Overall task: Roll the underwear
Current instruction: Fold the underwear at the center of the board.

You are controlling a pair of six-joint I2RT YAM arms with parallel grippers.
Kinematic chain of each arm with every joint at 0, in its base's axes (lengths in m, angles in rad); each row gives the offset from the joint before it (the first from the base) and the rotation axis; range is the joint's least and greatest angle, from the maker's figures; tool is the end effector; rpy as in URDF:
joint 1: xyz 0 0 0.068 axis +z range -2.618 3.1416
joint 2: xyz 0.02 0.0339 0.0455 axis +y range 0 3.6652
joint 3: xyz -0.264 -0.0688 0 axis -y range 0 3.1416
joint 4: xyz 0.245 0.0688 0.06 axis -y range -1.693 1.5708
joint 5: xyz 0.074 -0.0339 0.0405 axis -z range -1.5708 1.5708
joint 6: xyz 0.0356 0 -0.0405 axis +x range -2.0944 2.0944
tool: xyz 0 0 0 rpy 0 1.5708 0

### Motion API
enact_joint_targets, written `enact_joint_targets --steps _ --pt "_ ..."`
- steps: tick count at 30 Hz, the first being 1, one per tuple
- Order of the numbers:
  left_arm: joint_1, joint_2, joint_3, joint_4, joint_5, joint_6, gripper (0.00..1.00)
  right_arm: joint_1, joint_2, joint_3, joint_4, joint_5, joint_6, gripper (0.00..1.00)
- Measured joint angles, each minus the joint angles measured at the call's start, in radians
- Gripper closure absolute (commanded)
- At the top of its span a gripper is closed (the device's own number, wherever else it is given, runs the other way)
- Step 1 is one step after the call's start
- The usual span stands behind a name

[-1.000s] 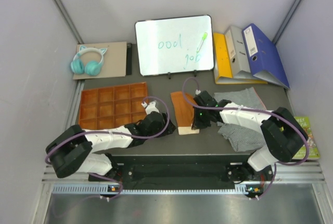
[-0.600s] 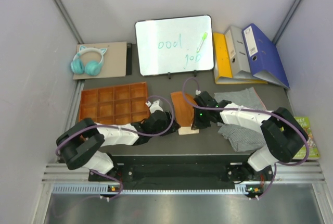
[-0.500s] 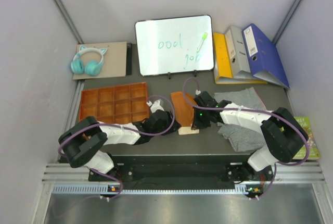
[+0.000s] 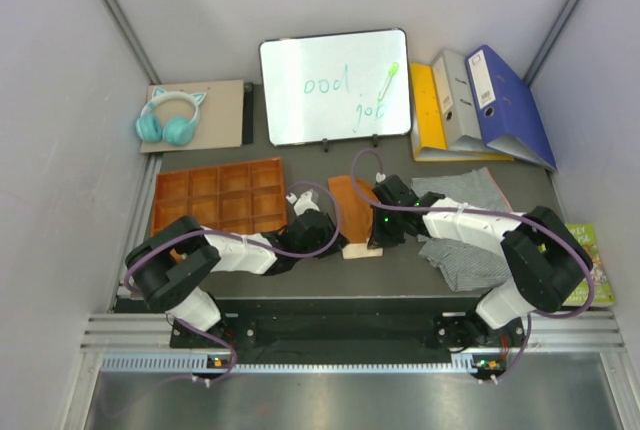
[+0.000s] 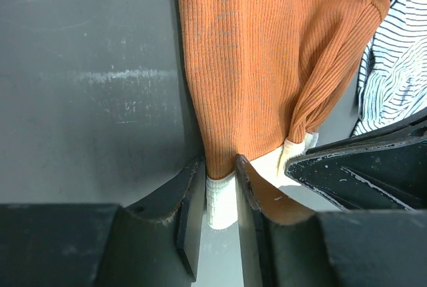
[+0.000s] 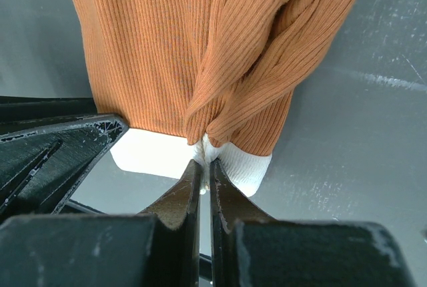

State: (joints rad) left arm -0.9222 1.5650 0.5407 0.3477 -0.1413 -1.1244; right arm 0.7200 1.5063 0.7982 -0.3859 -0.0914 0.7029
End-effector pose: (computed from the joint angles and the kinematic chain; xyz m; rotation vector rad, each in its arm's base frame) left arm 0.1745 -0.2219 0.1310 -0.3250 2.3925 -0.8990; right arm 0.2071 0.1860 0.1659 -0.0548 2.7889 0.5392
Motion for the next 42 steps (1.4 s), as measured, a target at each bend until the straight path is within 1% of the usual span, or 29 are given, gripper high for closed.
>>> enact_joint_targets --steps 1,2,4,5,9,11,12,21,32,35,37,39,40,42 --pt "0.000 0.000 0.000 0.000 0.000 0.000 0.71 0.000 0.000 0.000 0.000 0.000 0.000 1.00" --pt "0.000 0.000 0.000 0.000 0.000 0.000 0.76 0.000 0.000 0.000 0.000 0.000 0.000 1.00" --pt "0.000 0.000 0.000 -0.002 0.000 -0.001 0.81 0.000 0.000 0.000 0.000 0.000 0.000 1.00" --pt "0.000 0.003 0.000 -0.003 0.002 -0.003 0.86 0.000 0.000 0.000 0.000 0.000 0.000 1.00" --pt "0.003 0.011 0.000 0.003 0.010 -0.007 0.96 0.005 0.000 0.001 -0.002 0.002 0.000 1.00" --pt "0.004 0.011 0.000 0.003 0.013 -0.006 0.98 0.017 0.000 0.005 -0.003 0.007 0.000 1.00" --pt "0.004 0.011 0.000 0.002 0.013 -0.005 1.00 0.026 0.000 0.010 -0.010 0.012 0.000 1.00" --pt "0.004 0.011 0.000 0.002 0.013 -0.002 1.00 0.124 0.005 0.115 -0.031 0.022 0.002 1.00" --pt "0.004 0.010 0.000 0.000 0.013 0.002 1.00 0.155 0.118 0.141 -0.022 0.014 0.009 1.00" --pt "0.004 0.010 0.000 0.000 0.013 0.003 0.96 0.155 0.131 0.141 -0.015 0.011 0.014 1.00" --pt "0.004 0.009 0.000 -0.002 0.013 0.007 0.87 0.155 0.133 0.141 -0.013 0.011 0.016 1.00" --pt "0.004 0.002 0.000 -0.013 0.010 0.012 0.80 0.155 0.137 0.141 -0.009 0.009 0.017 1.00" --pt "0.005 -0.005 0.000 -0.024 0.007 0.014 0.72 0.155 0.139 0.141 -0.005 0.006 0.017 1.00" --pt "0.005 -0.027 -0.002 -0.056 -0.002 0.021 0.65 0.155 0.142 0.141 -0.002 0.003 0.017 1.00"
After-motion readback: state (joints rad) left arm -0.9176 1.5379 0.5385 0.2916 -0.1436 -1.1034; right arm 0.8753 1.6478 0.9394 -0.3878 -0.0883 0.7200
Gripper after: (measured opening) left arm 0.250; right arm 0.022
